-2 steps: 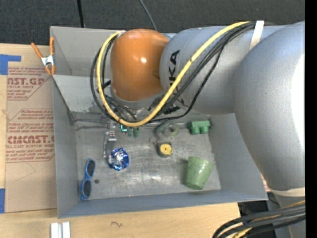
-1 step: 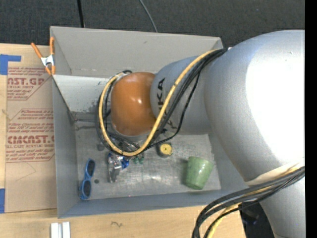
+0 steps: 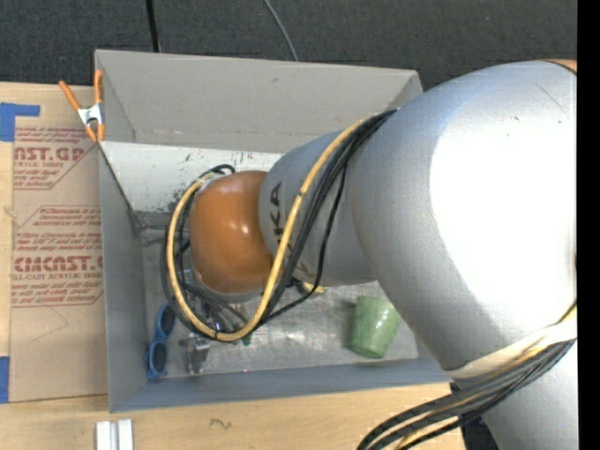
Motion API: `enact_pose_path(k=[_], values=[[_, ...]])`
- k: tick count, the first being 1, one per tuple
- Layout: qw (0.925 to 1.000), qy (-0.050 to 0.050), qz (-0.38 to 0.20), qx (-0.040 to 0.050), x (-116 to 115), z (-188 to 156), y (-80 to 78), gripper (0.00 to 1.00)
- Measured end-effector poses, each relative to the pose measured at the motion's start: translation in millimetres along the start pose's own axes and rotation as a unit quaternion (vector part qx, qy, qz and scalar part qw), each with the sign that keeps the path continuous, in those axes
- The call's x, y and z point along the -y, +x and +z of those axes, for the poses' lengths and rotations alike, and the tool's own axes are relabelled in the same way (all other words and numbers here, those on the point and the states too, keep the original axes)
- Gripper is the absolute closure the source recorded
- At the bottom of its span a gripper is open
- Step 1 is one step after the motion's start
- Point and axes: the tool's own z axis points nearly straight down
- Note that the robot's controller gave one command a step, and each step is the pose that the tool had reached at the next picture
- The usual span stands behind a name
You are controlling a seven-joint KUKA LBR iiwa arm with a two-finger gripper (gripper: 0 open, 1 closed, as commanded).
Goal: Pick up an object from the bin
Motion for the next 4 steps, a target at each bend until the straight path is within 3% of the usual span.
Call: enact_pose_path(k=[1,2,3,4], values=[[0.9999,-0.001,-0.014,-0.0001,48,-1,-6.2,0.00],[0.9967,0.000,-0.082,0.0012,131,-2,-17.4,0.00],[0.9944,0.000,-0.106,-0.0004,69,-1,-6.4,0.00],[0.9903,0.000,-0.139,0.0002,123,-2,-26.3,0.00]])
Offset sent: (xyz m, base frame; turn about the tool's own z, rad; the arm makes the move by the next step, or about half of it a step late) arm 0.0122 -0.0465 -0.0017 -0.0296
